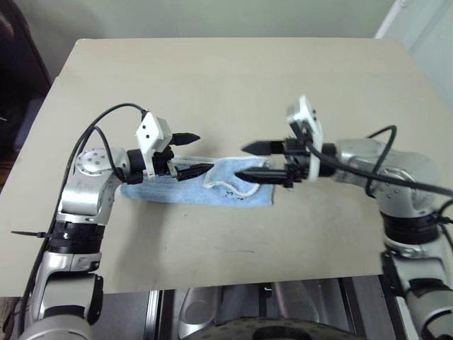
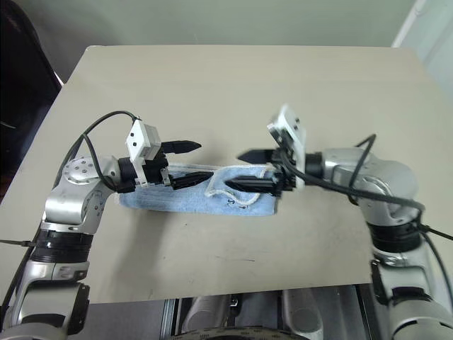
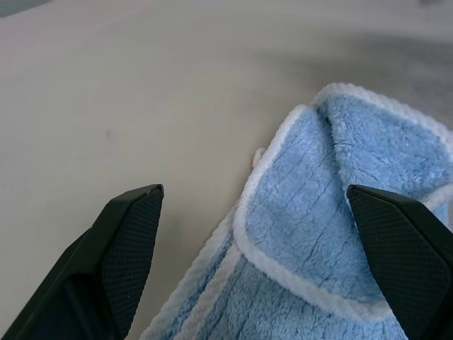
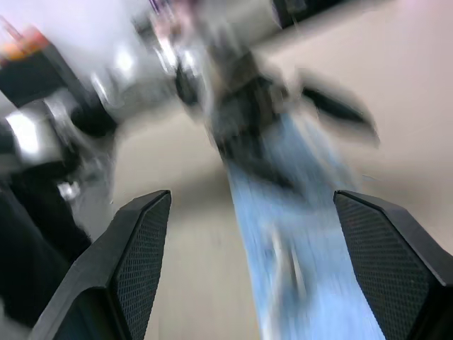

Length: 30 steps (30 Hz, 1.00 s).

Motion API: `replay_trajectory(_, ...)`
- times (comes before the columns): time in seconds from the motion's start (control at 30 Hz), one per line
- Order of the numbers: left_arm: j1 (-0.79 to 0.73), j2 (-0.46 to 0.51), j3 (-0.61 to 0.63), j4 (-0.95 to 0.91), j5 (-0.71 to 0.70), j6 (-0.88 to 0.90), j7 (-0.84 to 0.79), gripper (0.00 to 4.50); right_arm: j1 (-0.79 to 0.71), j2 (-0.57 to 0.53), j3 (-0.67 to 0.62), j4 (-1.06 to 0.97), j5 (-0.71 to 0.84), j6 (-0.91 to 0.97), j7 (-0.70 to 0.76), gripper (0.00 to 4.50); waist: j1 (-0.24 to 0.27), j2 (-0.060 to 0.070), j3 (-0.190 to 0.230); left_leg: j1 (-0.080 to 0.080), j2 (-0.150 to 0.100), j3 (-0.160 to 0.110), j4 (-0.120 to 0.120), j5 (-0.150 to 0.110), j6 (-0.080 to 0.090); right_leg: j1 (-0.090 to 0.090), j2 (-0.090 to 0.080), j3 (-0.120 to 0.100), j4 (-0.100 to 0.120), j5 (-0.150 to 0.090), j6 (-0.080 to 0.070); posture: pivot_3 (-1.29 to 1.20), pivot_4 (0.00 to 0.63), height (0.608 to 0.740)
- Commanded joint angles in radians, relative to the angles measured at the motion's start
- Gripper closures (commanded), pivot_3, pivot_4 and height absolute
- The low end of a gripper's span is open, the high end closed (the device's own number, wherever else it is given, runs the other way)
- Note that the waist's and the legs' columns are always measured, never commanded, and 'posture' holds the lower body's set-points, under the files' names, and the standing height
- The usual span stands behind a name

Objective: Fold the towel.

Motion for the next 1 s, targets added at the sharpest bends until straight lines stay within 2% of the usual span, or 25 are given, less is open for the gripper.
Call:
replay_trajectory(0.03, -0.015, 0.0, 0.0, -0.041, -0.022, 0.017, -0.023, 0.0, 0.052, -0.074, -0.052, -0.059, 0.067, 0.078, 0.017, 0.62, -0.001, 0.0, 0.0, 0.0, 0.0, 0.0, 0.0, 0.0, 0.0, 0.0, 0.0, 0.0, 0.0, 0.0, 0.0, 0.0, 0.15, 0.703)
replay_trajectory(0.17, 0.002, 0.018, -0.027, -0.041, -0.004, 0.024, -0.057, 0.0, 0.145, -0.147, -0.043, -0.106, 0.069, 0.079, 0.033, 0.62, -0.002, 0.0, 0.0, 0.0, 0.0, 0.0, 0.0, 0.0, -0.001, 0.0, 0.0, 0.0, 0.0, 0.0, 0.001, 0.0, 0.15, 0.703)
replay_trajectory(0.27, 0.009, 0.025, -0.04, -0.042, -0.018, 0.055, -0.091, 0.0, 0.17, -0.153, -0.007, -0.121, 0.04, 0.066, 0.018, 0.62, -0.008, 0.0, 0.0, 0.001, 0.0, 0.0, 0.0, -0.001, 0.0, 0.0, 0.001, 0.001, 0.001, 0.0, 0.001, 0.0, 0.15, 0.703)
replay_trajectory(0.43, 0.026, 0.071, -0.064, -0.058, -0.03, 0.112, -0.165, 0.0, 0.157, -0.12, 0.065, -0.107, -0.026, 0.036, -0.014, 0.62, -0.009, 0.0, 0.0, 0.002, 0.001, 0.0, 0.0, -0.004, 0.006, 0.0, 0.001, 0.001, 0.001, 0.0, 0.001, 0.0, 0.15, 0.703)
replay_trajectory(0.7, -0.001, 0.058, -0.046, 0.032, 0.026, 0.033, -0.133, 0.0, 0.107, -0.046, 0.12, -0.054, -0.087, -0.011, -0.021, 0.62, -0.006, 0.0, 0.0, 0.002, 0.001, 0.0, 0.0, -0.004, 0.01, 0.001, 0.001, 0.001, 0.001, 0.001, 0.001, 0.0, 0.15, 0.703)
replay_trajectory(1.0, 0.061, 0.07, -0.037, -0.024, 0.009, 0.051, -0.136, 0.0, 0.057, 0.052, 0.167, 0.036, -0.164, -0.056, -0.036, 0.62, -0.007, 0.0, 0.0, 0.001, 0.001, 0.0, 0.0, -0.004, 0.009, -0.001, 0.001, 0.001, 0.002, 0.001, 0.0, 0.0, 0.15, 0.703)
